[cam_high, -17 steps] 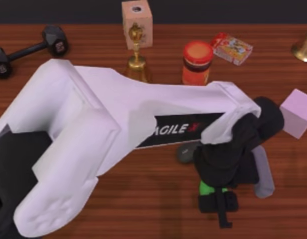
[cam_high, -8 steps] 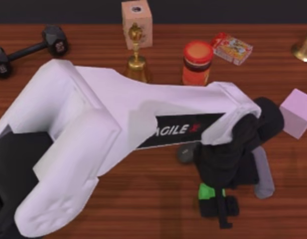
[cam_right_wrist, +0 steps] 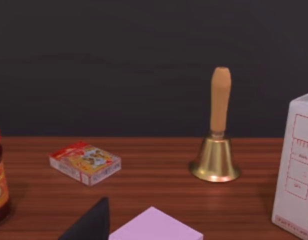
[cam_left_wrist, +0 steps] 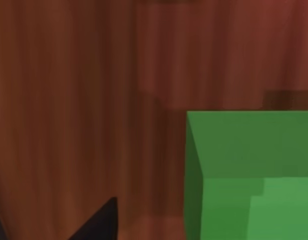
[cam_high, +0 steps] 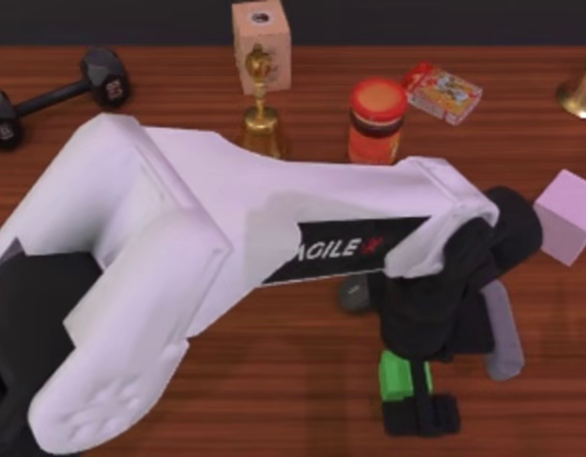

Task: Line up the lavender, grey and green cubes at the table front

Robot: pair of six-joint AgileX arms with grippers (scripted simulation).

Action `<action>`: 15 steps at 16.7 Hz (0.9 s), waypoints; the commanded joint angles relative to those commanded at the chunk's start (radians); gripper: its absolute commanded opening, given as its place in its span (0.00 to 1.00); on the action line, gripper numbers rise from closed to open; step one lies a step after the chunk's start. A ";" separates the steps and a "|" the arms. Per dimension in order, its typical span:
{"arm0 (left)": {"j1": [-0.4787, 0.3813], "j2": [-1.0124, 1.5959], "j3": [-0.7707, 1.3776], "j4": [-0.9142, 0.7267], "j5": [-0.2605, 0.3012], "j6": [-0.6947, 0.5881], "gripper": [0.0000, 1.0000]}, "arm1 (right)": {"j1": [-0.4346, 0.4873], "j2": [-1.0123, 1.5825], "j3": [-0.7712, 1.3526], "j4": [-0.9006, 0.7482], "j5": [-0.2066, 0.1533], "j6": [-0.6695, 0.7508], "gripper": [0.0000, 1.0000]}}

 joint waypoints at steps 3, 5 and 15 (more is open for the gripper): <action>0.002 -0.001 0.000 0.000 0.000 0.000 1.00 | 0.000 0.000 0.000 0.000 0.000 0.000 1.00; 0.001 -0.004 0.016 -0.018 0.000 0.002 1.00 | 0.000 0.000 0.000 0.000 0.000 0.000 1.00; 0.023 -0.071 0.166 -0.236 -0.001 0.000 1.00 | 0.000 0.000 0.000 0.000 0.000 0.000 1.00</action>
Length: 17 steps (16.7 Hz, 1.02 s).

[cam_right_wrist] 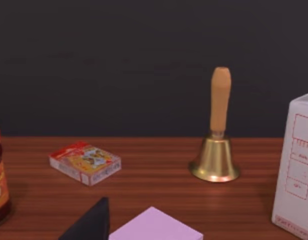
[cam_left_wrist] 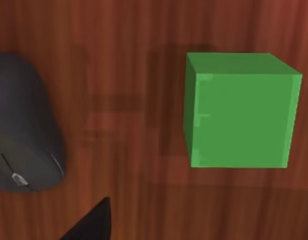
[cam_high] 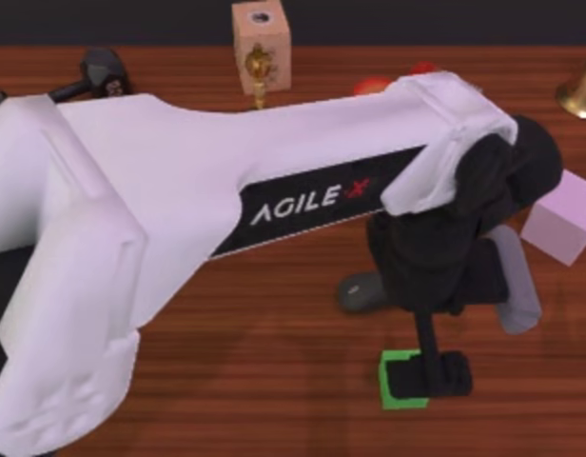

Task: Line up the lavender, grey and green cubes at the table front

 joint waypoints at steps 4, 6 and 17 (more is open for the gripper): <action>0.029 -0.004 -0.015 0.009 -0.001 -0.025 1.00 | 0.000 0.000 0.000 0.000 0.000 0.000 1.00; 0.102 -0.021 -0.043 0.020 -0.003 -0.078 1.00 | 0.000 0.000 0.000 0.000 0.000 0.000 1.00; 0.772 -0.160 -0.296 0.113 -0.015 -0.499 1.00 | 0.000 0.000 0.000 0.000 0.000 0.000 1.00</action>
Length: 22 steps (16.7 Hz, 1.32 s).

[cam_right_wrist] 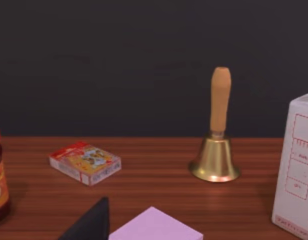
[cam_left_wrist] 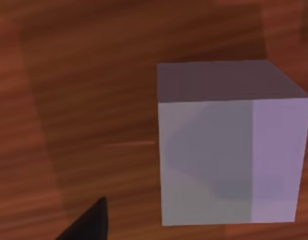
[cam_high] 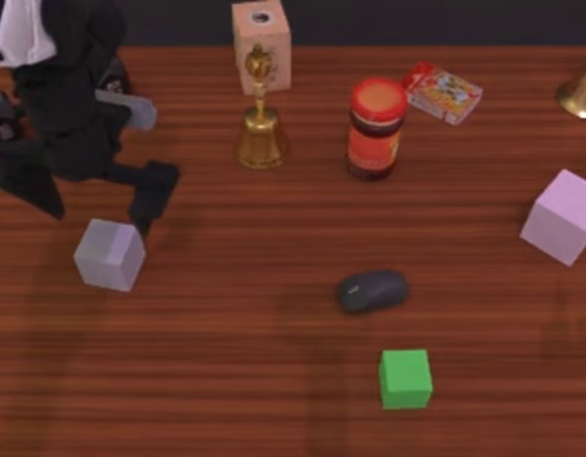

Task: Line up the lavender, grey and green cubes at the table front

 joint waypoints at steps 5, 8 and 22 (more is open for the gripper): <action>0.028 -0.012 -0.014 0.009 0.000 -0.024 1.00 | 0.000 0.000 0.000 0.000 0.000 0.000 1.00; 0.026 -0.002 -0.021 0.023 0.000 -0.023 1.00 | 0.000 0.000 0.000 0.000 0.000 0.000 1.00; 0.030 0.121 -0.189 0.317 0.001 -0.021 0.92 | 0.000 0.000 0.000 0.000 0.000 0.000 1.00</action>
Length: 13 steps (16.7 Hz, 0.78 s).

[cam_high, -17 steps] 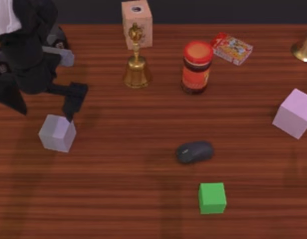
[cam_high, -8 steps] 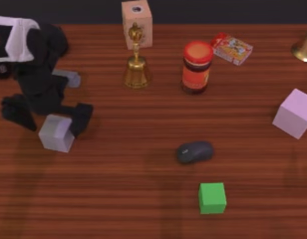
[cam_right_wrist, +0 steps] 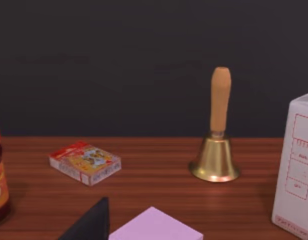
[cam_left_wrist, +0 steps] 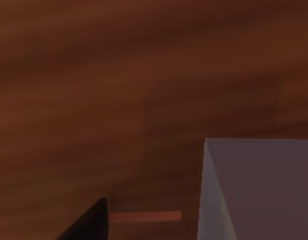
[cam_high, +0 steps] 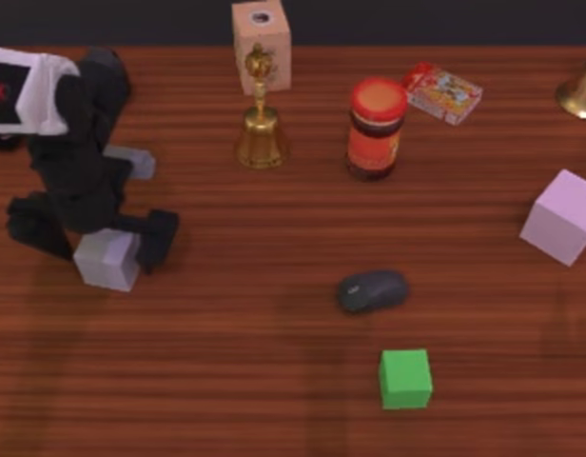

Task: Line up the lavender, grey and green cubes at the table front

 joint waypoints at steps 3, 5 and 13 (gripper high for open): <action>0.000 0.000 0.000 0.000 0.000 0.000 0.70 | 0.000 0.000 0.000 0.000 0.000 0.000 1.00; 0.000 0.000 0.000 0.000 0.000 0.000 0.55 | 0.000 0.000 0.000 0.000 0.000 0.000 1.00; 0.000 0.000 0.000 0.000 0.000 0.000 0.00 | 0.000 0.000 0.000 0.000 0.000 0.000 1.00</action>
